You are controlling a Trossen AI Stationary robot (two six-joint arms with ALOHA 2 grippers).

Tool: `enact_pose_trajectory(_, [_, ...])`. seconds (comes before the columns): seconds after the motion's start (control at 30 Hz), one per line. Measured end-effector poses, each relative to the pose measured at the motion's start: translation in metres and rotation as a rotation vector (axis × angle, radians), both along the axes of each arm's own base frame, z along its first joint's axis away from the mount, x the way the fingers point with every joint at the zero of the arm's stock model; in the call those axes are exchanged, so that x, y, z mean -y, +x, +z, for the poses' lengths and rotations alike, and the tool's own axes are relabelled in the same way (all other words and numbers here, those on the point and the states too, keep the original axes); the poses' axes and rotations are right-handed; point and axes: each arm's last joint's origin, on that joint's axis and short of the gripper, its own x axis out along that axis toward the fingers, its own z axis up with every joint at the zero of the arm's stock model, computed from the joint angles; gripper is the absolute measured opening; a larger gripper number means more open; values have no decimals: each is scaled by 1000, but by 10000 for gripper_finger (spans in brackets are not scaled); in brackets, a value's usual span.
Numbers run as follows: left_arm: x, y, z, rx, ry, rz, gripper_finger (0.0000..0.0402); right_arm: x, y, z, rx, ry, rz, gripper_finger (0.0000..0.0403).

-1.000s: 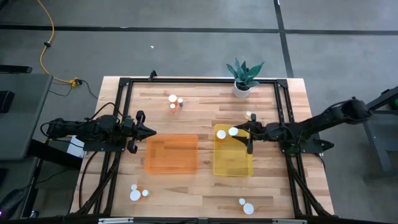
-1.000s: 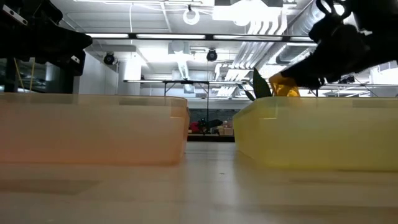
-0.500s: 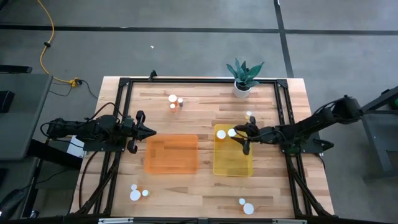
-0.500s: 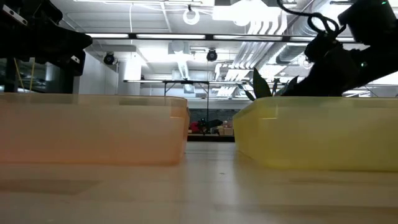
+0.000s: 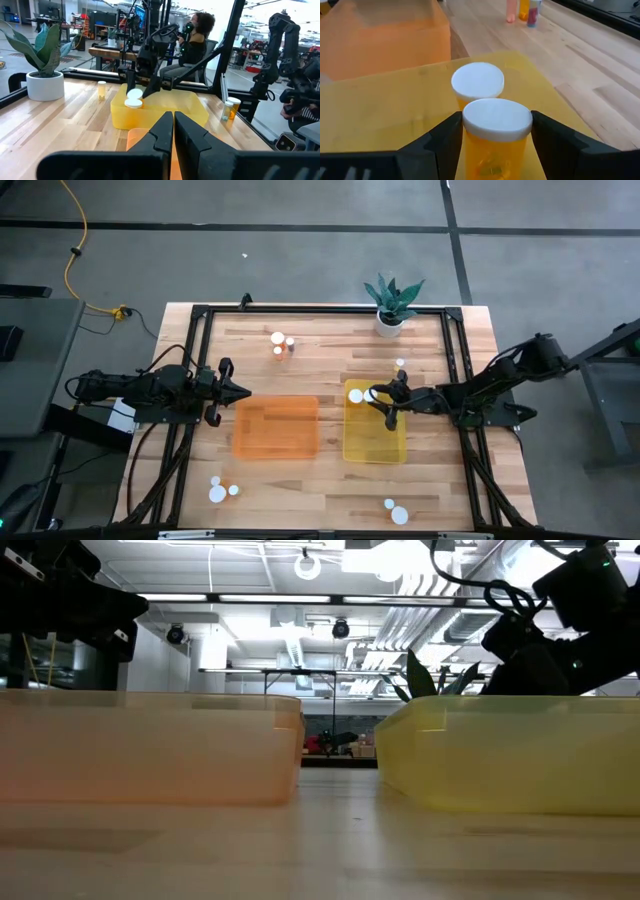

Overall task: Pick and place medicine bottles into bin by pill shape (circle, oval)
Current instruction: Put the orange capsule bottle into the yellow bin

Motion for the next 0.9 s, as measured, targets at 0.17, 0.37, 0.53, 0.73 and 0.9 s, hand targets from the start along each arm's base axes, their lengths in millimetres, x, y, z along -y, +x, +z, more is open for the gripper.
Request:
enact_pose_trajectory(0.17, [0,0,0,1,0,0,5,0,0,0,-4,-3,1,206])
enact_pose_trajectory(0.37, [0,0,0,0,0,0,5,0,0,-1,-6,-4,2,206])
enact_pose_trajectory(0.53, [0,0,0,0,0,0,5,0,0,-1,-7,-3,2,206])
enact_pose_trajectory(0.73, [0,0,0,0,0,0,5,0,0,-1,-11,-3,4,206])
enact_pose_trajectory(0.9, [0,0,0,0,0,0,5,0,0,-1,-17,-20,12,206])
